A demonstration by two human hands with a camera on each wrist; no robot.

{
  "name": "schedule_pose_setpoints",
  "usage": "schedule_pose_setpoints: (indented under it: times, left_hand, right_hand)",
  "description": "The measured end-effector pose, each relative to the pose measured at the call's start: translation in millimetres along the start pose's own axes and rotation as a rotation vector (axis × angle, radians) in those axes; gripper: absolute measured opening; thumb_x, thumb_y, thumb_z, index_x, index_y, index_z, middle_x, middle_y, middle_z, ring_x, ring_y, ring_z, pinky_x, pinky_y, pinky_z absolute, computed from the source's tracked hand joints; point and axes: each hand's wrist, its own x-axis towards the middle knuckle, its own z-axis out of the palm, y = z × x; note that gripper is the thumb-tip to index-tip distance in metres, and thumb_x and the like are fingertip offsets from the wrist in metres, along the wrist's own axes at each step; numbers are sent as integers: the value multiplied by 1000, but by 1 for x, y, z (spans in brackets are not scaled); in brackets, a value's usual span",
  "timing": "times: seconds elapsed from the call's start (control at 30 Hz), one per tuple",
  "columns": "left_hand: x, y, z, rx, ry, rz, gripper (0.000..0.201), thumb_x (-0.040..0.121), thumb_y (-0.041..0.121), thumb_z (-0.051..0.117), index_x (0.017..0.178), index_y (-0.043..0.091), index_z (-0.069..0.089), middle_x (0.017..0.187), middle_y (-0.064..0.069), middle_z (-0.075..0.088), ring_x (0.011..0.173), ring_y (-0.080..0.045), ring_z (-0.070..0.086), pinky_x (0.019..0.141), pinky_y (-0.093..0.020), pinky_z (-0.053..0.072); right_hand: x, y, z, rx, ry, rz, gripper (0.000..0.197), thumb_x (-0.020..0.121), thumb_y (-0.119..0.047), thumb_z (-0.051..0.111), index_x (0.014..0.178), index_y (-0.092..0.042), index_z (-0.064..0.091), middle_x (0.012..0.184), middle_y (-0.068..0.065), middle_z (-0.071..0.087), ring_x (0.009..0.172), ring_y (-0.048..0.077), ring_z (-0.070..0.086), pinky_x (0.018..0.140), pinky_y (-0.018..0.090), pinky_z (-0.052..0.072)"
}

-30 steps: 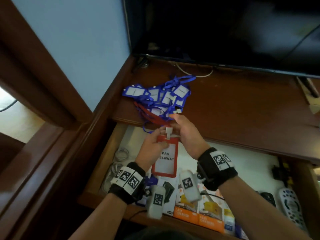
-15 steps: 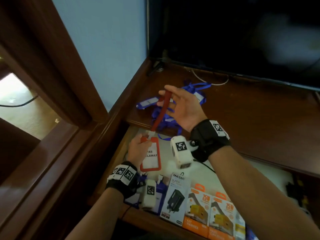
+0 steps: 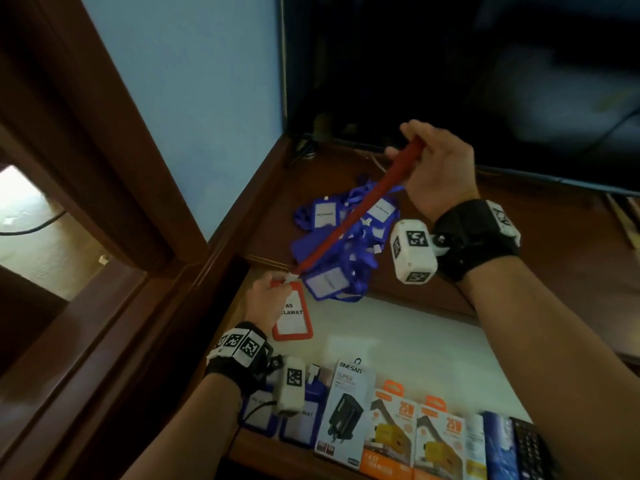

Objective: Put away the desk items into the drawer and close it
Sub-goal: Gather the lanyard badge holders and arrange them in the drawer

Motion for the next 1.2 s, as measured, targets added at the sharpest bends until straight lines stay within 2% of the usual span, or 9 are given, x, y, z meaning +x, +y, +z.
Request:
schedule_pose_setpoints:
  times: [0.13, 0.23, 0.43, 0.57, 0.67, 0.77, 0.87, 1.03, 1.2]
  left_hand:
    - [-5, 3, 7, -41, -14, 9, 20, 85, 7, 59, 85, 27, 62, 80, -13, 67, 65, -25, 63, 65, -40, 55]
    - [-6, 8, 15, -99, -48, 14, 21, 86, 5, 57, 86, 26, 63, 82, -17, 69, 64, -25, 65, 64, -39, 55]
    - [-21, 34, 33, -136, -151, 76, 29, 88, 1, 55, 100, 27, 60, 87, -13, 66, 68, -25, 62, 62, -34, 53]
    - [-40, 49, 51, -93, -274, 124, 32, 89, 0, 56, 106, 28, 55, 99, -10, 64, 76, -19, 64, 66, -31, 55]
    - [-56, 53, 68, -38, -404, 132, 31, 87, 0, 57, 106, 24, 60, 100, -9, 66, 80, -17, 65, 65, -26, 52]
    - [-68, 54, 85, 77, -543, 196, 26, 84, 2, 62, 104, 18, 64, 101, -8, 68, 90, -23, 66, 77, -29, 52]
    - [-81, 55, 99, 126, -662, 211, 26, 82, 3, 67, 103, 17, 66, 100, -5, 71, 94, -22, 68, 84, -35, 53]
    - [-91, 52, 107, 125, -779, 202, 21, 82, 1, 68, 101, 10, 67, 93, -9, 72, 90, -24, 69, 85, -38, 55]
    - [-92, 47, 108, 129, -742, 177, 15, 85, 2, 65, 98, 9, 65, 95, -18, 68, 91, -30, 67, 83, -39, 56]
  right_hand:
    - [-2, -12, -33, -45, 128, 55, 17, 93, -20, 53, 108, -15, 56, 115, 2, 55, 73, 24, 64, 71, 33, 52]
    - [-14, -6, -58, -144, 204, 87, 4, 93, -18, 51, 94, -16, 55, 93, 0, 56, 64, 22, 64, 54, 28, 39]
    - [-66, 26, -104, -459, 386, 231, 8, 90, -20, 58, 91, -19, 66, 92, 4, 63, 75, 18, 59, 69, 30, 41]
    - [-100, 48, -115, -647, 425, 274, 12, 90, -18, 62, 98, -12, 68, 103, 4, 66, 96, 22, 58, 77, 30, 38]
    - [-124, 58, -112, -665, 393, 249, 20, 89, -24, 64, 107, -17, 67, 108, -3, 63, 105, 16, 55, 79, 29, 35]
    - [-143, 65, -106, -571, 302, 169, 28, 90, -30, 63, 117, -23, 64, 120, -7, 60, 111, 8, 52, 85, 26, 38]
    - [-154, 70, -104, -508, 242, 149, 23, 91, -32, 61, 113, -27, 66, 120, 1, 65, 113, 18, 59, 97, 38, 46]
    - [-163, 77, -106, -491, 206, 226, 17, 91, -25, 61, 96, -11, 70, 105, 20, 67, 90, 28, 64, 85, 46, 53]
    - [-169, 85, -109, -544, 204, 278, 20, 92, -31, 60, 85, -13, 64, 84, 11, 67, 70, 19, 65, 65, 29, 54]
